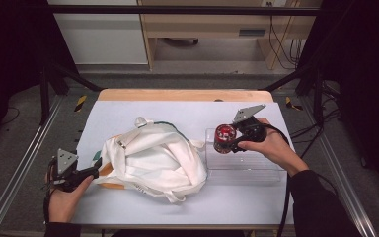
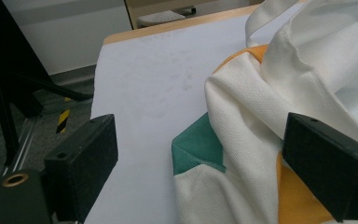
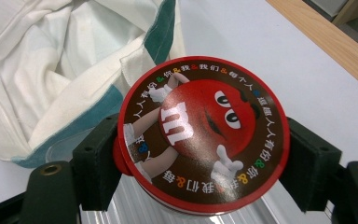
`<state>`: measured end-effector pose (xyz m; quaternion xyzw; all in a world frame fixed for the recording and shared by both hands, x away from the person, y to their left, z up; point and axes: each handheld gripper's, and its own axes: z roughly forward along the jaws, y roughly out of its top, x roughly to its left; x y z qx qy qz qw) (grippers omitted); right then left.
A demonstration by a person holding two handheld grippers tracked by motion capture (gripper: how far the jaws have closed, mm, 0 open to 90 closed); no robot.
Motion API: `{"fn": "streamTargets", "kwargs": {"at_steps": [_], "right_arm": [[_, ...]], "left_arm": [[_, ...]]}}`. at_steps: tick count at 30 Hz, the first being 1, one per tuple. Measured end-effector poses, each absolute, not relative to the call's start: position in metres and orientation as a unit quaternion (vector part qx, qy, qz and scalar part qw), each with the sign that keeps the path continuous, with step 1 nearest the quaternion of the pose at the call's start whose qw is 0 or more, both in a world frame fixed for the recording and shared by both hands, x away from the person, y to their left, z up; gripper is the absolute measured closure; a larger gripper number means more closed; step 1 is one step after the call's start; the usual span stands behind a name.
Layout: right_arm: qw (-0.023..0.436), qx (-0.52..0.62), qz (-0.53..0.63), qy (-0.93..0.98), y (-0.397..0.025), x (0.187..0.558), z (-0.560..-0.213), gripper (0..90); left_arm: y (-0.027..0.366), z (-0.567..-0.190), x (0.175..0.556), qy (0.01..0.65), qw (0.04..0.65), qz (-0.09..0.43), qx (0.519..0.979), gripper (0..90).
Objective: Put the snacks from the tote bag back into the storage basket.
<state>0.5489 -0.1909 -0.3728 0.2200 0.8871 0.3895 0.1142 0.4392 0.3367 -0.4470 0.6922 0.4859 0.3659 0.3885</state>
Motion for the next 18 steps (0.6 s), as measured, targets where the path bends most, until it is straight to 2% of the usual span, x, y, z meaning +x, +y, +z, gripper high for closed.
{"fn": "streamTargets", "kwargs": {"at_steps": [18], "right_arm": [[0.095, 0.198, 0.389, 0.895, -0.182, 0.556, -0.387, 25.0]], "left_arm": [[0.335, -0.447, 0.439, 0.483, 0.385, 0.366, 0.696, 10.2]]}}
